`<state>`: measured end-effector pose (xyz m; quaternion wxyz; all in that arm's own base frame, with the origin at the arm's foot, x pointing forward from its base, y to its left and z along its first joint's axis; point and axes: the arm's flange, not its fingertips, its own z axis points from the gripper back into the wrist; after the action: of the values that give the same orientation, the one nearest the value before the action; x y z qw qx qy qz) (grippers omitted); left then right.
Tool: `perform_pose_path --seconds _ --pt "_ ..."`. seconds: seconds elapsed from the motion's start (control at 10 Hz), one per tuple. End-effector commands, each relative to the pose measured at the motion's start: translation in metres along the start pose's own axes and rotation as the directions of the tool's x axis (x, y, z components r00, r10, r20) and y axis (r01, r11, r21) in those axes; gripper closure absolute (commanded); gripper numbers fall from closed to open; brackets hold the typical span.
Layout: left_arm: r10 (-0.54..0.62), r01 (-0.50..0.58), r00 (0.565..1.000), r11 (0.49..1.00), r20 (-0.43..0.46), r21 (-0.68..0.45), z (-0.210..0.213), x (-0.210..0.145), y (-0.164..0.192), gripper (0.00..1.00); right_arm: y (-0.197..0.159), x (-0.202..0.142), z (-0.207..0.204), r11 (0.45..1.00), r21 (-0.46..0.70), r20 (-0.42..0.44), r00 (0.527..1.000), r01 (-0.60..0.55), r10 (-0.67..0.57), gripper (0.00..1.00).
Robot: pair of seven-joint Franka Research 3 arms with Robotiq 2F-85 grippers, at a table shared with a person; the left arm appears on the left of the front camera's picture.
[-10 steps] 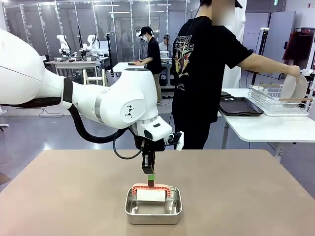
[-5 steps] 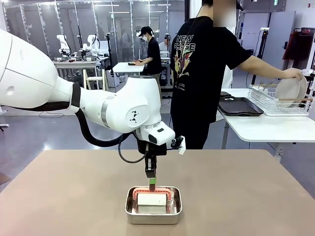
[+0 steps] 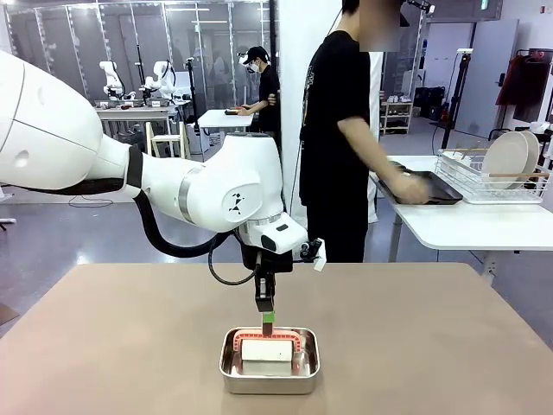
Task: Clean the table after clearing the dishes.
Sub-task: Place the Lint Roller back on top of the Airtight Container.
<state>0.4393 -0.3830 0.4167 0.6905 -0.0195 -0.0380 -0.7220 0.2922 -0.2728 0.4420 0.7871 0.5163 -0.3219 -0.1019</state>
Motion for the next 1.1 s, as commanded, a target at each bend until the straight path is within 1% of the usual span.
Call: perform_pose_path --seconds 0.0,0.1,0.2,0.3,0.4,0.5,0.6,0.7,0.8,1.0 --pt "0.004 -0.004 1.0 0.999 0.018 0.031 0.003 0.004 0.012 0.59 0.003 0.0 0.001 1.0 -0.002 0.002 1.0 -0.002 0.002 0.0" --pt "-0.001 0.0 1.0 0.999 0.022 0.035 0.005 0.005 0.014 0.47 0.003 0.0 0.001 1.0 -0.002 0.002 1.0 -0.002 0.002 0.0" --pt "-0.002 0.001 1.0 0.999 0.025 0.036 0.007 0.007 0.015 0.26 0.003 0.0 0.001 1.0 -0.002 0.002 1.0 -0.002 0.002 0.0" --pt "-0.006 0.005 1.0 0.999 0.021 0.041 0.011 0.008 0.017 0.14 0.003 0.0 0.001 1.0 -0.002 0.002 1.0 -0.002 0.002 0.0" --pt "0.0 0.0 1.0 1.0 0.017 0.029 0.015 0.009 0.019 0.0 0.003 0.0 0.001 1.0 -0.002 0.002 1.0 -0.002 0.002 0.0" --pt "-0.006 0.006 1.0 0.999 0.003 0.041 0.02 0.009 0.021 0.21 0.003 0.0 0.001 1.0 -0.002 0.002 1.0 -0.002 0.002 0.0" --pt "-0.012 0.012 1.0 1.0 -0.019 0.025 0.028 0.009 0.022 0.0 0.003 0.0 0.001 1.0 -0.002 0.002 1.0 -0.002 0.002 0.0" --pt "-0.011 0.011 0.999 1.0 -0.043 0.007 0.037 0.008 0.023 0.0 0.003 0.0 0.001 1.0 -0.002 0.002 1.0 -0.002 0.002 0.0" --pt "-0.019 0.02 0.999 1.0 -0.046 0.007 0.045 0.007 0.024 0.0 0.003 0.0 0.001 1.0 -0.002 0.002 1.0 -0.002 0.002 0.0" --pt "-0.003 0.004 0.999 1.0 -0.052 0.019 0.059 0.001 0.03 0.0 0.003 0.0 0.001 1.0 -0.002 0.002 1.0 -0.002 0.002 0.0"
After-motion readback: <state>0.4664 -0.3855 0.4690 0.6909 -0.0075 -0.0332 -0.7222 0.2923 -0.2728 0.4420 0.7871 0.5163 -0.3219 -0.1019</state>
